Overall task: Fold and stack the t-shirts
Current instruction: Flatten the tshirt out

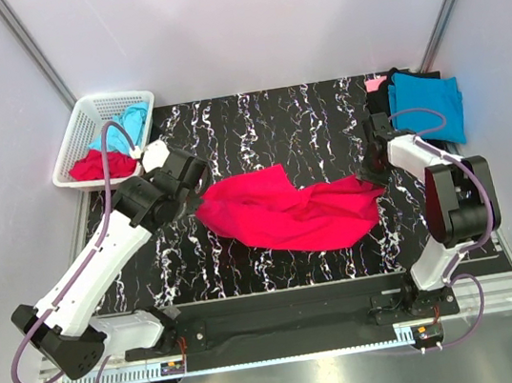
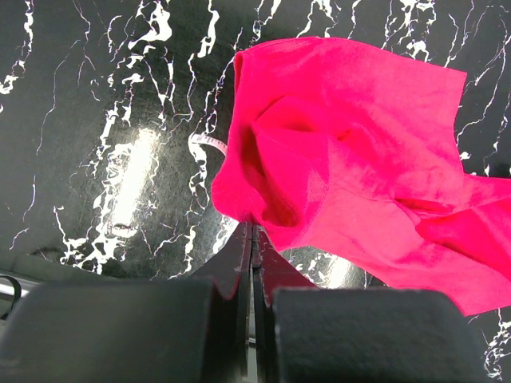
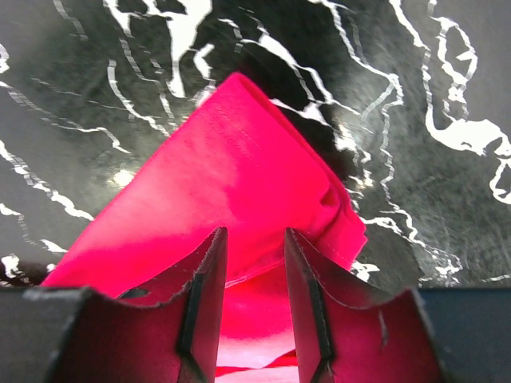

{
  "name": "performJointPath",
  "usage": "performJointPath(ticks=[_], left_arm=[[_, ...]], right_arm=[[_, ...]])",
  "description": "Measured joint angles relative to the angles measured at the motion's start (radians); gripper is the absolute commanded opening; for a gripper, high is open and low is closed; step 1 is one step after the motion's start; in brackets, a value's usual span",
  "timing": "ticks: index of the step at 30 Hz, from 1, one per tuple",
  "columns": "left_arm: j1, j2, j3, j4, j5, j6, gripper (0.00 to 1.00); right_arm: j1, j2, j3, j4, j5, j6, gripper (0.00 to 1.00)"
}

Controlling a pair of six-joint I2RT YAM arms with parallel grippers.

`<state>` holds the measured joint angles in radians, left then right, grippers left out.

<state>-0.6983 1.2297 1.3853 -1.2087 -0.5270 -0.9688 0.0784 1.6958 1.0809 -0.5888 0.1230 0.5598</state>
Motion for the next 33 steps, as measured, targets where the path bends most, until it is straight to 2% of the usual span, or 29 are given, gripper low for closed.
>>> performJointPath(ticks=[6, 12, 16, 22, 24, 26, 28, 33], left_arm=[[0.0, 0.01, 0.0, 0.005, 0.002, 0.0, 0.0], [0.0, 0.021, 0.0, 0.014, 0.011, 0.0, 0.0], [0.0, 0.02, -0.002, 0.016, 0.013, -0.008, 0.0], [0.0, -0.106, -0.148, 0.032, 0.014, -0.103, 0.02], [-0.005, -0.174, -0.201, -0.004, 0.01, -0.142, 0.56], [-0.016, -0.227, -0.22, -0.06, -0.002, -0.204, 0.8], [-0.03, -0.274, -0.22, -0.095, -0.023, -0.262, 0.9], [-0.037, -0.34, -0.22, -0.137, -0.071, -0.309, 0.89]], right_arm=[[0.0, -0.024, -0.024, -0.007, 0.016, 0.01, 0.39], [0.0, -0.126, -0.037, -0.015, 0.005, 0.011, 0.42], [0.0, -0.163, -0.037, -0.018, 0.004, 0.013, 0.39], [0.0, -0.08, -0.036, -0.032, -0.009, 0.013, 0.36], [0.0, -0.055, -0.036, -0.039, -0.013, 0.013, 0.36], [0.0, -0.045, -0.033, -0.045, -0.013, 0.013, 0.36], [0.0, -0.044, -0.024, -0.047, -0.013, 0.013, 0.36], [0.006, -0.043, 0.008, -0.045, -0.016, 0.013, 0.37]])
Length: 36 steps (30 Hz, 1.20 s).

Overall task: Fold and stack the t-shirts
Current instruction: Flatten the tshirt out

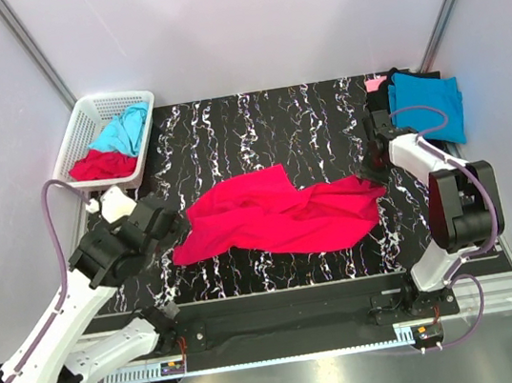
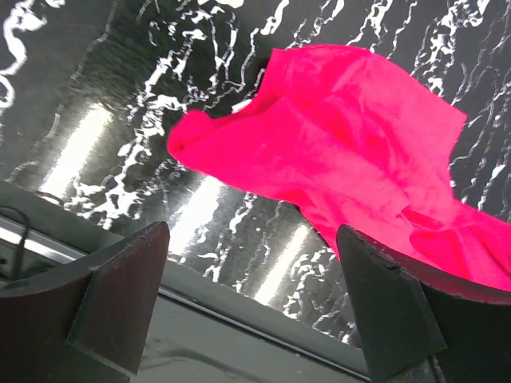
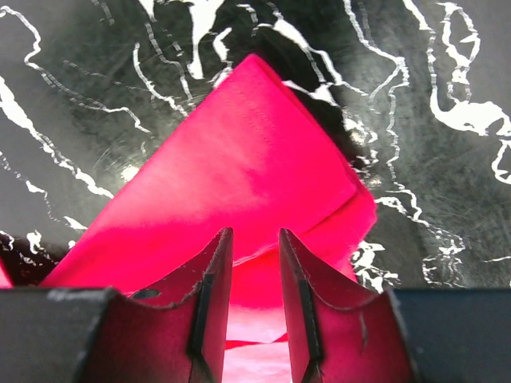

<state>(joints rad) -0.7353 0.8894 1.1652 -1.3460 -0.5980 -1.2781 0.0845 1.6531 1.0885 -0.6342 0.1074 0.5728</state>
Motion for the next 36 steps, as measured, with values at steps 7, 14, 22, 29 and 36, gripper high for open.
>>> performJointPath(ticks=[7, 14, 22, 29, 36], left_arm=[[0.0, 0.21, 0.053, 0.146, 0.076, 0.236, 0.82], [0.061, 0.64, 0.217, 0.372, 0.259, 0.409, 0.8], [0.21, 0.895, 0.34, 0.46, 0.431, 0.467, 0.75], [0.21, 0.97, 0.34, 0.46, 0.477, 0.477, 0.61], [0.21, 0.941, 0.219, 0.461, 0.483, 0.46, 0.18]], right_arm=[[0.079, 0.003, 0.003, 0.0, -0.002, -0.001, 0.37], [0.222, -0.001, 0.018, 0.0, -0.048, -0.039, 0.39], [0.229, -0.037, 0.043, -0.003, -0.083, -0.056, 0.39], [0.229, -0.071, 0.043, -0.02, -0.112, -0.056, 0.39], [0.243, -0.071, 0.042, -0.032, -0.154, -0.057, 0.4]])
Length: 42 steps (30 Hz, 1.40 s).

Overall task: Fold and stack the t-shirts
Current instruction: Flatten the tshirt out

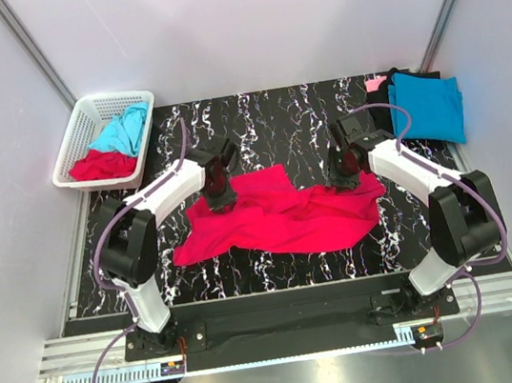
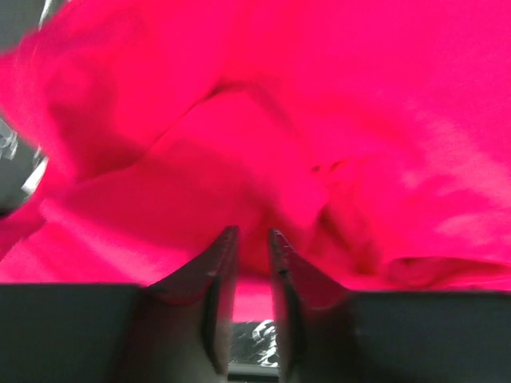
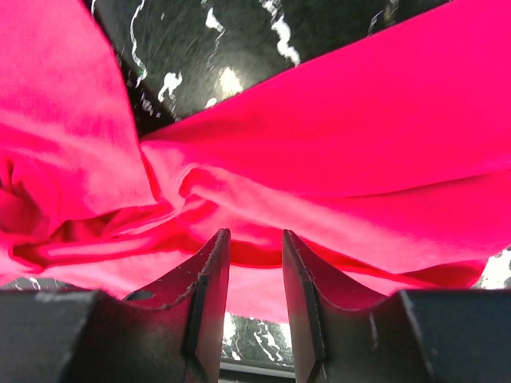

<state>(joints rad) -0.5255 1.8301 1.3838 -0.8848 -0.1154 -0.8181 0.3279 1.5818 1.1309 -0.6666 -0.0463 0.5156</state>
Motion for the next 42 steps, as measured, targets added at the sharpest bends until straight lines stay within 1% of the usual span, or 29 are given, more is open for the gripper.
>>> performJointPath(ticks=[1, 3, 5, 9, 12, 14, 18, 20, 24, 25, 26, 27, 28, 29, 30, 31, 32, 34, 37, 42], left_arm=[[0.0, -0.013, -0.022, -0.005, 0.001, -0.003, 0.1], [-0.005, -0.046, -0.066, -0.006, 0.003, -0.004, 0.03], [-0.011, -0.093, -0.118, -0.005, 0.004, -0.005, 0.0], [-0.047, -0.196, -0.219, -0.002, 0.004, -0.011, 0.0], [-0.1, -0.28, -0.288, -0.007, 0.01, -0.029, 0.0], [-0.15, -0.34, -0.336, -0.004, 0.018, -0.049, 0.0], [-0.289, -0.463, -0.451, -0.006, 0.04, -0.128, 0.0], [-0.353, -0.503, -0.505, -0.01, 0.052, -0.171, 0.0], [-0.44, -0.557, -0.571, -0.031, 0.061, -0.255, 0.0], [-0.456, -0.579, -0.577, -0.039, 0.056, -0.274, 0.02], [-0.467, -0.602, -0.578, -0.048, 0.05, -0.289, 0.06], [-0.472, -0.632, -0.577, -0.053, 0.037, -0.305, 0.13], [-0.472, -0.661, -0.575, -0.061, 0.019, -0.317, 0.19], [-0.472, -0.689, -0.569, -0.073, -0.003, -0.327, 0.34], [-0.472, -0.713, -0.556, -0.089, -0.027, -0.332, 0.39], [-0.47, -0.725, -0.541, -0.103, -0.048, -0.34, 0.41], [-0.46, -0.736, -0.52, -0.118, -0.07, -0.344, 0.49], [-0.43, -0.741, -0.476, -0.133, -0.105, -0.34, 0.59], [-0.359, -0.737, -0.46, -0.138, -0.125, -0.32, 0.64], [-0.191, -0.704, -0.459, -0.14, -0.124, -0.242, 0.65]], right_arm=[[0.006, 0.0, 0.0, -0.002, -0.001, 0.0, 0.4], [0.017, 0.0, 0.0, -0.004, -0.001, 0.001, 0.4], [0.024, 0.0, 0.0, -0.005, -0.001, 0.001, 0.39], [0.025, 0.0, 0.001, -0.011, 0.0, 0.003, 0.39], [0.032, 0.001, 0.011, -0.016, 0.0, 0.01, 0.39], [0.043, 0.002, 0.026, -0.021, 0.0, 0.016, 0.39], [0.079, 0.006, 0.068, -0.027, 0.003, 0.028, 0.39], [0.094, 0.01, 0.087, -0.03, 0.007, 0.033, 0.39], [0.129, 0.019, 0.111, -0.034, 0.021, 0.047, 0.39], [0.138, 0.02, 0.113, -0.037, 0.026, 0.05, 0.41], [0.146, 0.022, 0.114, -0.038, 0.028, 0.051, 0.41], [0.155, 0.027, 0.12, -0.043, 0.027, 0.05, 0.43], [0.166, 0.035, 0.13, -0.046, 0.024, 0.049, 0.44], [0.179, 0.048, 0.145, -0.048, 0.02, 0.045, 0.45], [0.198, 0.066, 0.167, -0.053, 0.015, 0.038, 0.45], [0.216, 0.082, 0.187, -0.054, 0.01, 0.033, 0.46], [0.238, 0.098, 0.207, -0.054, 0.006, 0.029, 0.48], [0.276, 0.119, 0.233, -0.053, -0.001, 0.025, 0.52], [0.317, 0.139, 0.255, -0.052, -0.027, 0.017, 0.54], [0.346, 0.198, 0.29, -0.037, -0.064, -0.013, 0.54]])
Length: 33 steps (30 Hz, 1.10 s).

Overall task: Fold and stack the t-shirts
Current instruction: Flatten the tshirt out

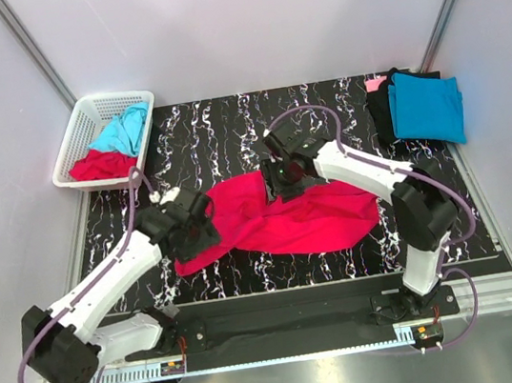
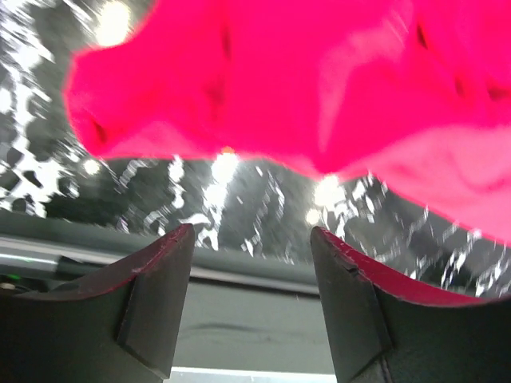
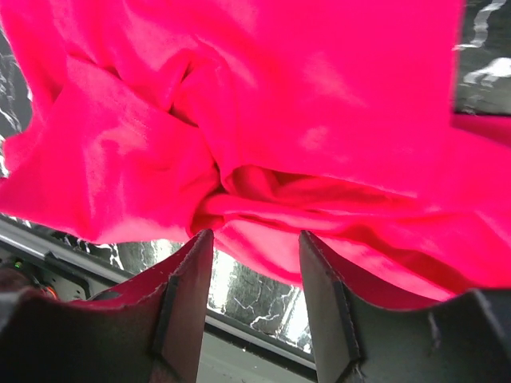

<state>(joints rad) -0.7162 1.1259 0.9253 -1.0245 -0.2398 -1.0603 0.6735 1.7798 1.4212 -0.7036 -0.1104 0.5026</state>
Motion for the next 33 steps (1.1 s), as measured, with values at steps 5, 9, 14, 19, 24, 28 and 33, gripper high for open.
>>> performJointPath(ticks=[5, 9, 14, 19, 24, 28, 33], left_arm=[[0.181, 0.015, -0.005, 0.047, 0.071, 0.093, 0.65], [0.214, 0.035, -0.012, 0.099, 0.146, 0.139, 0.65], [0.305, 0.058, -0.077, 0.193, 0.301, 0.19, 0.65], [0.444, 0.074, -0.152, 0.258, 0.441, 0.23, 0.64], [0.501, 0.078, -0.159, 0.275, 0.509, 0.267, 0.64], [0.509, 0.078, -0.145, 0.274, 0.525, 0.29, 0.64], [0.511, 0.099, -0.084, 0.277, 0.544, 0.328, 0.64]], right_arm=[[0.028, 0.09, 0.04, 0.01, -0.035, -0.03, 0.54], [0.058, 0.149, 0.075, 0.02, -0.06, -0.041, 0.54], [0.087, 0.189, 0.101, 0.052, -0.097, -0.047, 0.45], [0.107, 0.19, 0.091, 0.067, -0.129, -0.041, 0.0], [0.174, 0.074, -0.033, 0.062, -0.12, 0.021, 0.0], [0.272, -0.102, -0.112, 0.015, -0.101, 0.093, 0.0], [0.362, -0.304, -0.188, -0.035, -0.093, 0.201, 0.2]])
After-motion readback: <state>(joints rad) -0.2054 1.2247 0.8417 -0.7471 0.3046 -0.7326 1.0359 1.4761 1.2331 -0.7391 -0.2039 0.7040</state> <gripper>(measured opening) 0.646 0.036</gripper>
